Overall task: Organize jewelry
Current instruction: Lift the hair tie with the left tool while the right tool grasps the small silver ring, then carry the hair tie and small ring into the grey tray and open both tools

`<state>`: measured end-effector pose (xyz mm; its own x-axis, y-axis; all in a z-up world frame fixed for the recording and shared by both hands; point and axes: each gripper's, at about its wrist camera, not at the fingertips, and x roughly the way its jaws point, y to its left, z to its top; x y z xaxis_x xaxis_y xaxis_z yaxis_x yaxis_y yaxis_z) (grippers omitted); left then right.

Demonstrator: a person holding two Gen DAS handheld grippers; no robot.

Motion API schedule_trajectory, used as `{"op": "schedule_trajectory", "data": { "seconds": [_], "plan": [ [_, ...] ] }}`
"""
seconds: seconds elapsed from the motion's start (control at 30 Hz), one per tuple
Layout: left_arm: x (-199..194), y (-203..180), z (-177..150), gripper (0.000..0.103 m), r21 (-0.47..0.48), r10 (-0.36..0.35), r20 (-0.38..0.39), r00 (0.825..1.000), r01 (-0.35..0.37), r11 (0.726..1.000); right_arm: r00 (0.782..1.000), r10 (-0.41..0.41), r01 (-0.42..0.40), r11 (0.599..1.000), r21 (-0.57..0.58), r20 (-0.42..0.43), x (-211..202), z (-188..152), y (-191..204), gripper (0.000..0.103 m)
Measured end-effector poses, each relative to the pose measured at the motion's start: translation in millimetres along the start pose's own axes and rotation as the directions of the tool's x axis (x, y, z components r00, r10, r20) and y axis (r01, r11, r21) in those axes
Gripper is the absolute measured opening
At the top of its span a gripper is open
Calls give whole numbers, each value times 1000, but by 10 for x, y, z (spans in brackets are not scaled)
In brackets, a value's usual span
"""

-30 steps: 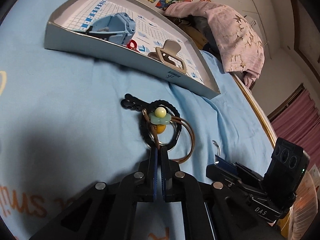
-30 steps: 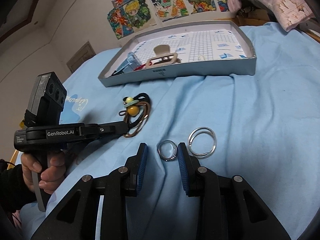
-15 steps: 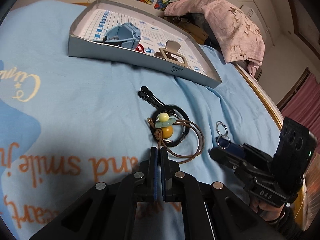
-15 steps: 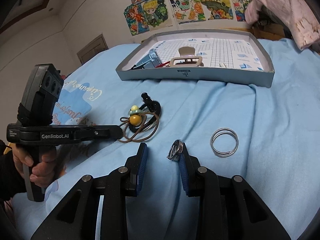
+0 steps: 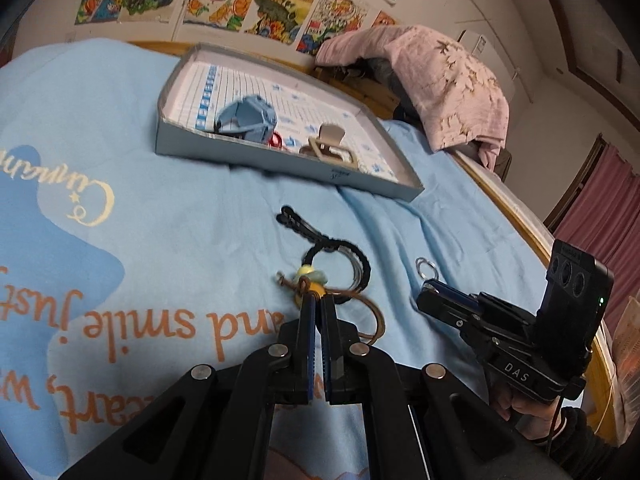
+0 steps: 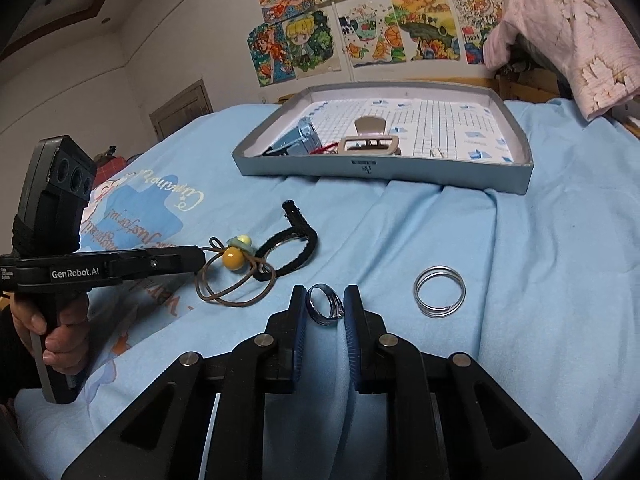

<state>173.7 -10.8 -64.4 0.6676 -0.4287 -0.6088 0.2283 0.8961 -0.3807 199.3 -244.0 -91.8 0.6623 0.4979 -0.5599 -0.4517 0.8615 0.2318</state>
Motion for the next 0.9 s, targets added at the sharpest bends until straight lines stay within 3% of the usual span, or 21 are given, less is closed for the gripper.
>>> {"op": "schedule_trajectory", "data": {
  "seconds": [0.3,0.43,0.73,0.9],
  "plan": [
    [-96,-118,210,3,62,-6,27,1000,4,998,999,5,-1,997,-80,52,-146,44,198,16],
    [-59,-198,452,3,96,-4,46,999,0,995,998,7,-4,999,-46,69,-131,237,147,16],
    [229,-227,1173,3,104,24,157,987,-41,994,985,-116,112,993,36,128,131,844,-216,16],
    [572,-155,1340,3,99,42,142,989,-56,994,976,-167,160,985,65,137,382,1155,-442,16]
  ]
}}
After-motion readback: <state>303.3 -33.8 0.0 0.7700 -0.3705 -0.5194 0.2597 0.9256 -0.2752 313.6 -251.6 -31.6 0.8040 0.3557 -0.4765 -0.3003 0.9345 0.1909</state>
